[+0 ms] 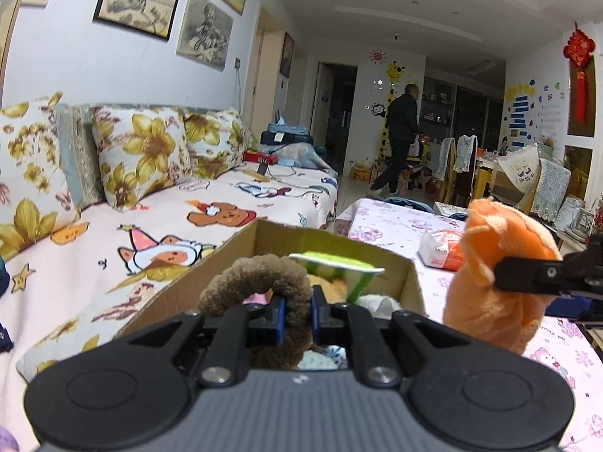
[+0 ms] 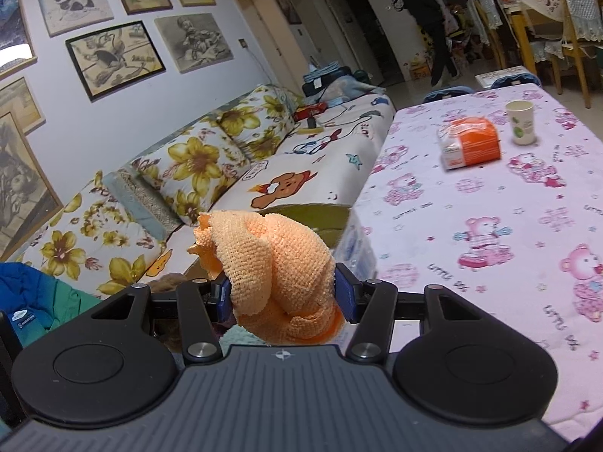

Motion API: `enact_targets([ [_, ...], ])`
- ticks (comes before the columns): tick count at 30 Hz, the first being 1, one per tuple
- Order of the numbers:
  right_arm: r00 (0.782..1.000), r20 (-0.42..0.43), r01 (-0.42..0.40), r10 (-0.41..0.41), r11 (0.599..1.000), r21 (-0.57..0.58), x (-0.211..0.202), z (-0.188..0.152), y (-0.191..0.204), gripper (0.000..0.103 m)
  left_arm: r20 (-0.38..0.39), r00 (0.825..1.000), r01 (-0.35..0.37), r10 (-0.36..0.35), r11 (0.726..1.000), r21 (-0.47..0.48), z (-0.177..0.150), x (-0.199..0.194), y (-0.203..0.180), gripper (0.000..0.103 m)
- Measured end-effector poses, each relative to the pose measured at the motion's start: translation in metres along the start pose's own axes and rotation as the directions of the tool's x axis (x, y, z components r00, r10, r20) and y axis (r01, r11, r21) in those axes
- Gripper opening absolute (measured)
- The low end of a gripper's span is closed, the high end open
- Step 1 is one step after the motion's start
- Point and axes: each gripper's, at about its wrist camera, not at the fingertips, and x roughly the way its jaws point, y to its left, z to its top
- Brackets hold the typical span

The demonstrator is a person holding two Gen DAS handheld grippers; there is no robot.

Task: Organize soft objects
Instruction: 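Open both grippers to drop the slipper and orange item into the box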

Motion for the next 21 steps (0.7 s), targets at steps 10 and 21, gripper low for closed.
enact_targets([
  [10,0.998,-0.055,-0.028,0.029,1.0,0.007,0.026,-0.005,0.015,0.068,-0.043,0.999,0.012,-0.014,0.999,-0.05,-0.004,0.012,0.015,0.011],
  [21,0.997,-0.07,-0.023,0.026,0.999,0.049,0.02,-0.007,0.013,0.092,-0.083,0.995,0.054,-0.059,0.997,-0.062,-0.009,0.017,0.019,0.028],
])
